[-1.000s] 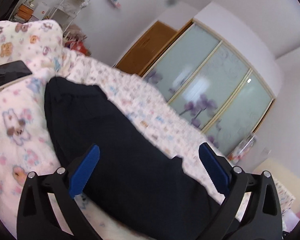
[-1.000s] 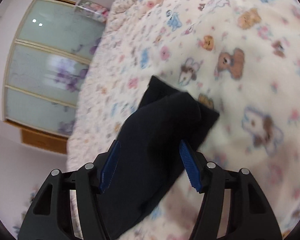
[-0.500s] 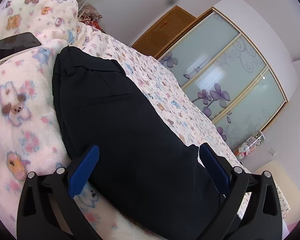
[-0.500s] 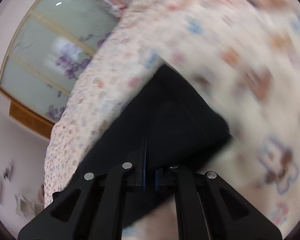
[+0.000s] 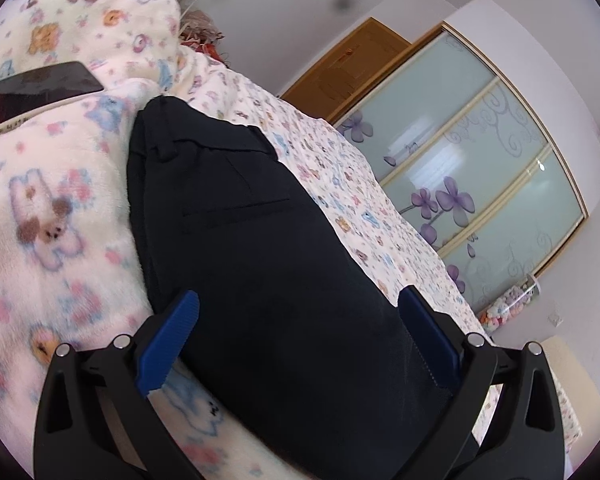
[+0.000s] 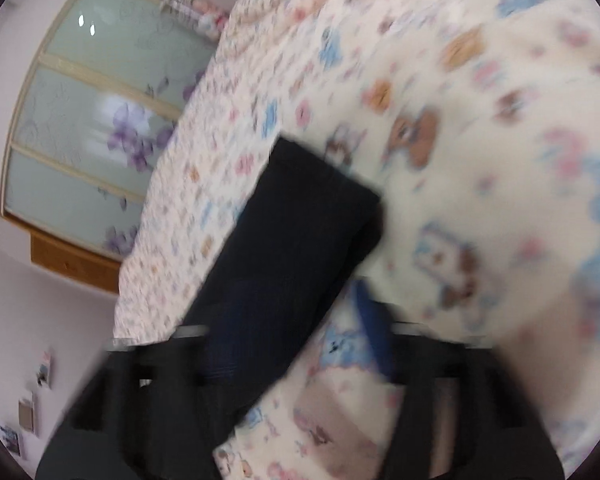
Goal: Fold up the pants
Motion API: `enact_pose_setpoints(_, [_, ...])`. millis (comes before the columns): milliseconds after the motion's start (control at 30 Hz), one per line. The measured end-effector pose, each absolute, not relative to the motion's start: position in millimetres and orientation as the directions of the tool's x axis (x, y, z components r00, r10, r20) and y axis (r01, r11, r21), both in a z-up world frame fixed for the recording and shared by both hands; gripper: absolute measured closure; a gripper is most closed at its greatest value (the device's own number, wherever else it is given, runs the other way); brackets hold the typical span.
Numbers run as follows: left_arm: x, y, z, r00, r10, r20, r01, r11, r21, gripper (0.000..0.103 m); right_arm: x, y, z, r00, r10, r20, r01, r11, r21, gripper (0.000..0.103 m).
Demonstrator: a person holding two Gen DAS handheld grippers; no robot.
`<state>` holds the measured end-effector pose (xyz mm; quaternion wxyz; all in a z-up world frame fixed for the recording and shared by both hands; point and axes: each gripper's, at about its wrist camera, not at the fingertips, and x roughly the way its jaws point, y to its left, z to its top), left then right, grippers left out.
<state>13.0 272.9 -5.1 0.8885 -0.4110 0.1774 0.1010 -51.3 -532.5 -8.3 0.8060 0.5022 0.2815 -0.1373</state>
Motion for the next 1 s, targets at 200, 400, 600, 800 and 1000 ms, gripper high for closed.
enact_pose_setpoints(200, [-2.4, 278.3, 1.9, 0.960, -0.019, -0.278, -0.211, 0.604, -0.768, 0.003, -51.4, -517.2, 7.0, 0.864, 0.115, -0.490, 0.366, 0.523, 0.770, 0.042])
enact_pose_setpoints(400, [-5.8, 292.3, 12.7, 0.966, -0.226, -0.122, 0.026, 0.559, -0.828, 0.003, -30.4, -490.5, 4.1, 0.842, 0.197, -0.503, 0.311, 0.584, 0.750, 0.042])
enact_pose_setpoints(600, [-23.1, 330.6, -1.3, 0.968, -0.177, -0.177, -0.075, 0.471, -0.879, 0.003, -18.8, -474.5, -5.6, 0.819, 0.240, -0.521, 0.303, 0.590, 0.749, 0.041])
enact_pose_setpoints(800, [-18.3, 350.4, -18.4, 0.949, -0.246, -0.195, -0.094, 0.369, -0.925, 0.003, -15.8, -468.7, -15.3, 0.815, 0.248, -0.524, 0.315, 0.569, 0.759, 0.041])
enact_pose_setpoints(1000, [-1.5, 343.5, -16.5, 0.925, -0.285, -0.253, -0.126, 0.400, -0.908, 0.002, -19.6, -469.6, -16.6, 0.813, 0.258, -0.522, 0.313, 0.562, 0.766, 0.041])
